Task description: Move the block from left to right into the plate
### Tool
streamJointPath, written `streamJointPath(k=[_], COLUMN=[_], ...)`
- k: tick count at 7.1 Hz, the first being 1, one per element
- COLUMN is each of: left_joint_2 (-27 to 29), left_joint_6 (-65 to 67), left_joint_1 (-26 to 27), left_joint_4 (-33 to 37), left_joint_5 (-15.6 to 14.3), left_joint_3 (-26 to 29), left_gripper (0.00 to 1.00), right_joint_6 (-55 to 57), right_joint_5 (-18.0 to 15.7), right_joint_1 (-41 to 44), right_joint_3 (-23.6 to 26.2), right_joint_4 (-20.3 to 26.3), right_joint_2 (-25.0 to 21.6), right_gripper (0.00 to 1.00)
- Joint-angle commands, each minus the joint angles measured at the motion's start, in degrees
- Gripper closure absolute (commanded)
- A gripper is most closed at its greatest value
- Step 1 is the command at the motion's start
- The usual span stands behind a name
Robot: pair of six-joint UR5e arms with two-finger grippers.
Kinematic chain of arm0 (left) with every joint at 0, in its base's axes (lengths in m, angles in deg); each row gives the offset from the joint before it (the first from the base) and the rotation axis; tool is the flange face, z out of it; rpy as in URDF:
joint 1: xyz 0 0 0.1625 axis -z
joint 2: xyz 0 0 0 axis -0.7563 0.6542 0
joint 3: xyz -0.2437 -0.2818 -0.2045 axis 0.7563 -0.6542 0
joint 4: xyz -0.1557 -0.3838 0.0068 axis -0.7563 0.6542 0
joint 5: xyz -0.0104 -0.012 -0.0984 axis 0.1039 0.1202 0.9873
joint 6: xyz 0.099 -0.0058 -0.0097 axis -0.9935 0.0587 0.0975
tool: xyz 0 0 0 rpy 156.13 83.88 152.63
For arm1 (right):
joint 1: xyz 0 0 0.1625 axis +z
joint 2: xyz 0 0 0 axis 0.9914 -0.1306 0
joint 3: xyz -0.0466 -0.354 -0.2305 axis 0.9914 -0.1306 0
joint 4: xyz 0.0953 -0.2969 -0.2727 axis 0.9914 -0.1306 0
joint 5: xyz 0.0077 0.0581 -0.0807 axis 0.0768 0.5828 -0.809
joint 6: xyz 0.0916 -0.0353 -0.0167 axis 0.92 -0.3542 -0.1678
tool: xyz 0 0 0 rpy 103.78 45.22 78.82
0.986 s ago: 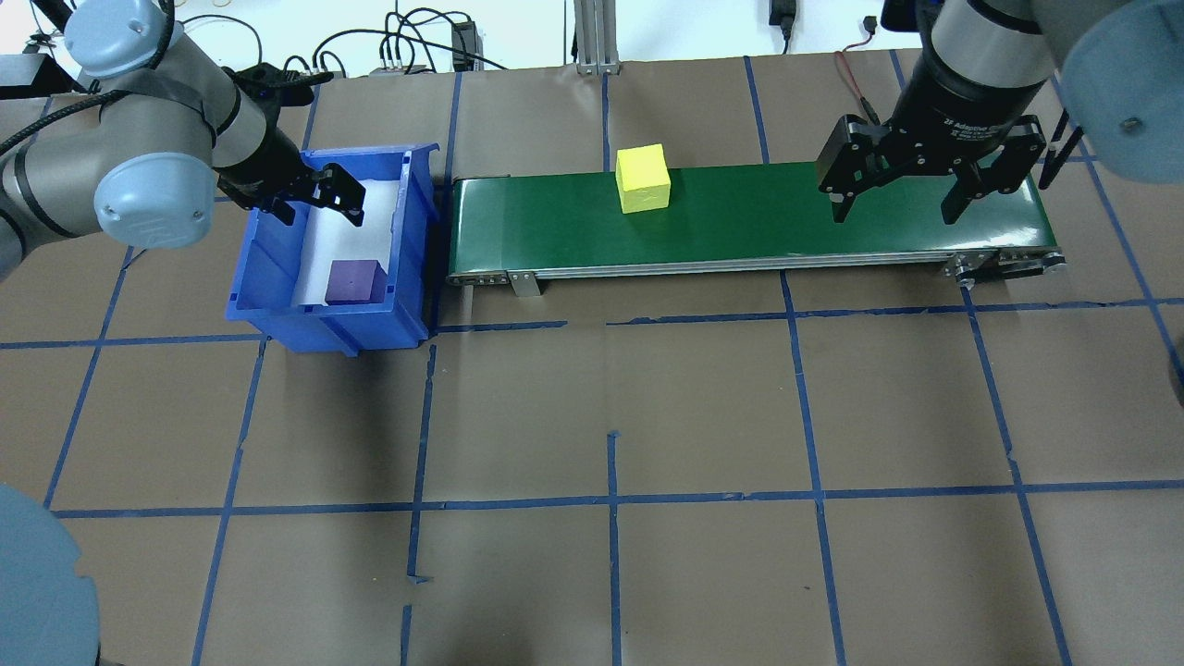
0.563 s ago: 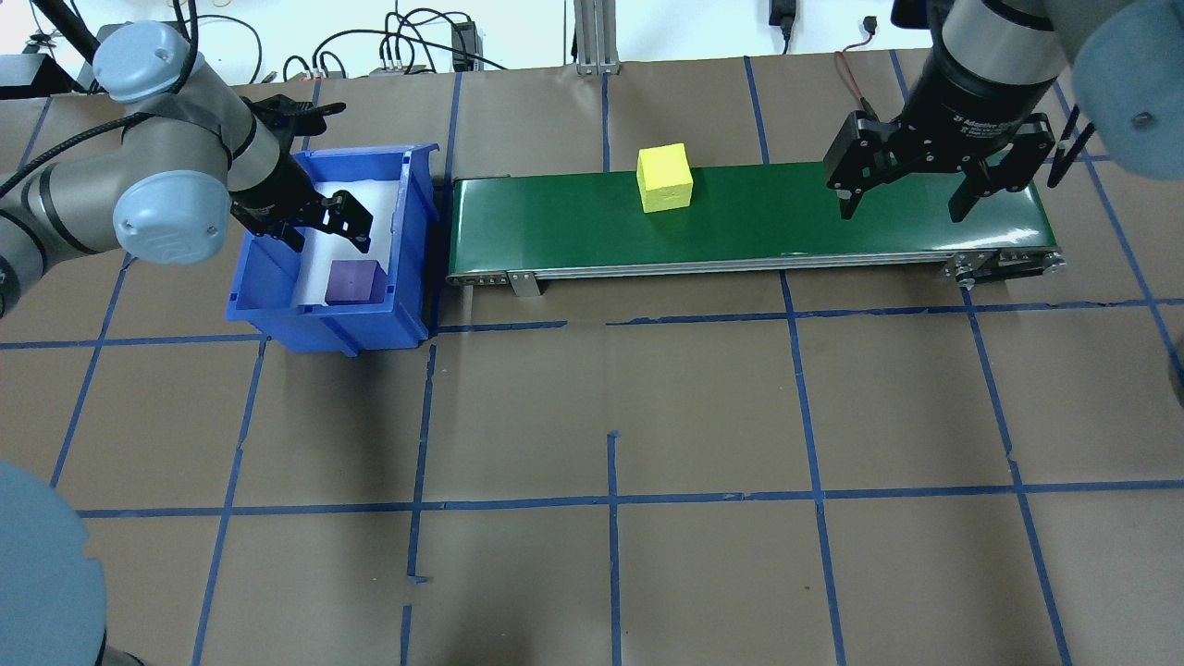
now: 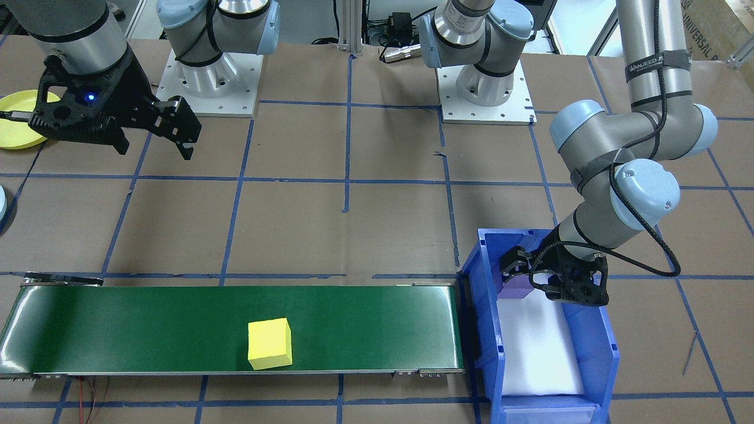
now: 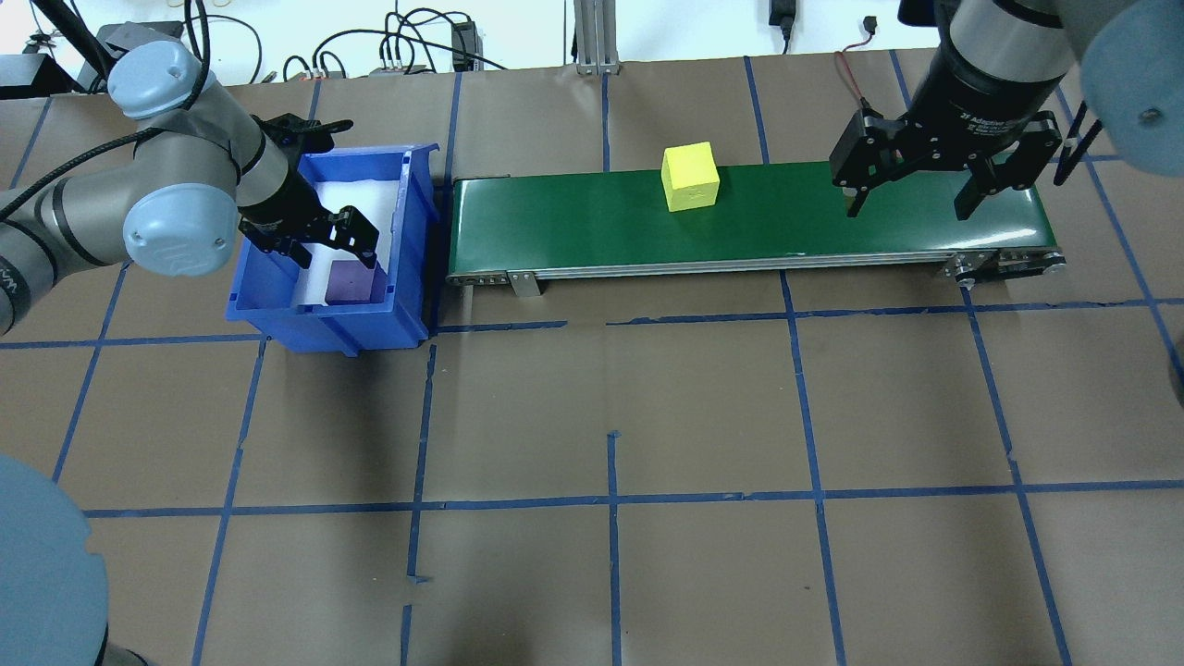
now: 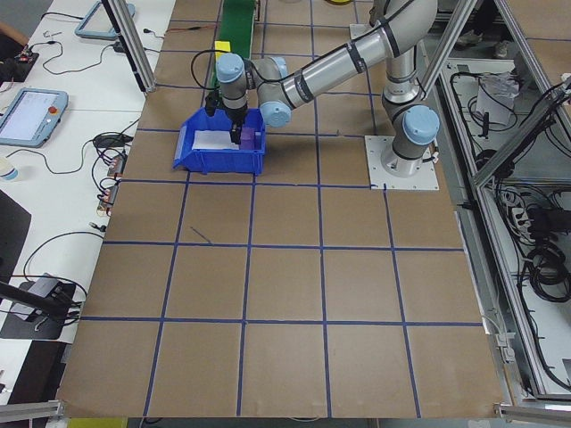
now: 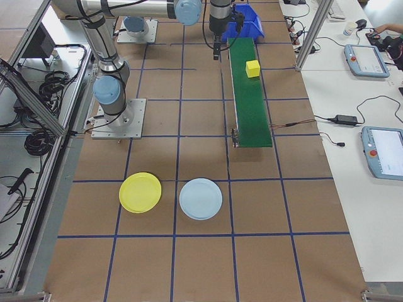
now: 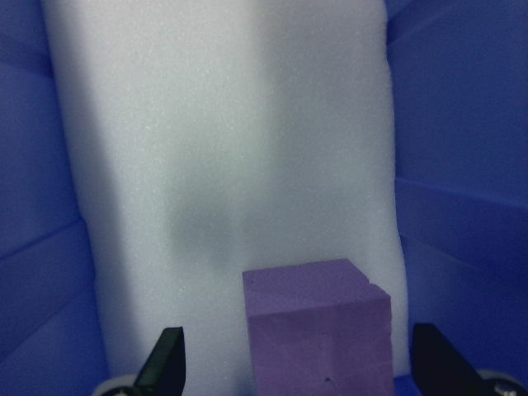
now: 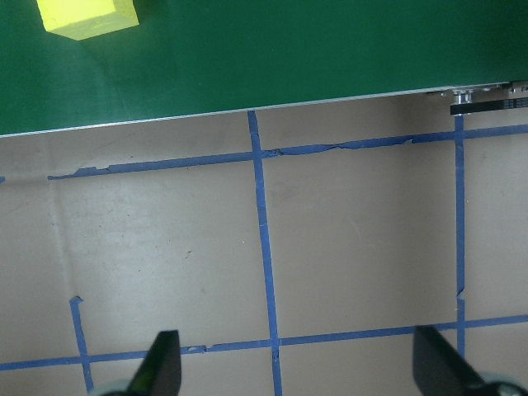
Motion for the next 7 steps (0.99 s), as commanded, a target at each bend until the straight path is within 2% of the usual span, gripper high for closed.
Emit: streamJointPath(k=[1,2,3,4,5,6,7], left_joint_2=[0.09,0.09,0.09,0.09,0.09,0.18,0.09], left_joint_6=[-0.05,0.04,0.04,-0.04,-0.05,-0.05,-0.05], left_joint_1=[0.0,0.0,0.0,0.0,0.0,0.0,0.0], left_joint_4=[0.0,-0.17,-0.17,-0.17,-0.17,-0.09,-0.08], left_joint_5=[0.7,0.79,0.79,0.88,0.88,0.8,0.79], left_joint_3=[-1.88,-2.59,-2.86,-2.95,-2.86,-2.77,-2.6], left_gripper=[0.04,0.05,0.05,0.05,0.08,0.17,0.34], right_joint_6=[-0.14,0.21,-0.13,-3.97,-12.97,-16.1,-19.0], right_joint_5=[-0.46,-0.72,0.24,4.68,12.47,13.59,13.6], right_joint_1=[-3.2,-5.57,-9.77,-13.99,-16.21,-17.53,-17.55], right_joint_3=[-0.76,-1.03,-2.94,-4.01,-4.71,-5.59,-6.64], right_joint_4=[-0.16,1.31,-2.16,-4.19,-7.95,-11.99,-14.56], right_joint_2=[-0.16,-0.25,0.97,5.16,8.77,12.63,15.63], right_gripper=[0.0,0.0,0.0,0.0,0.0,0.0,0.0])
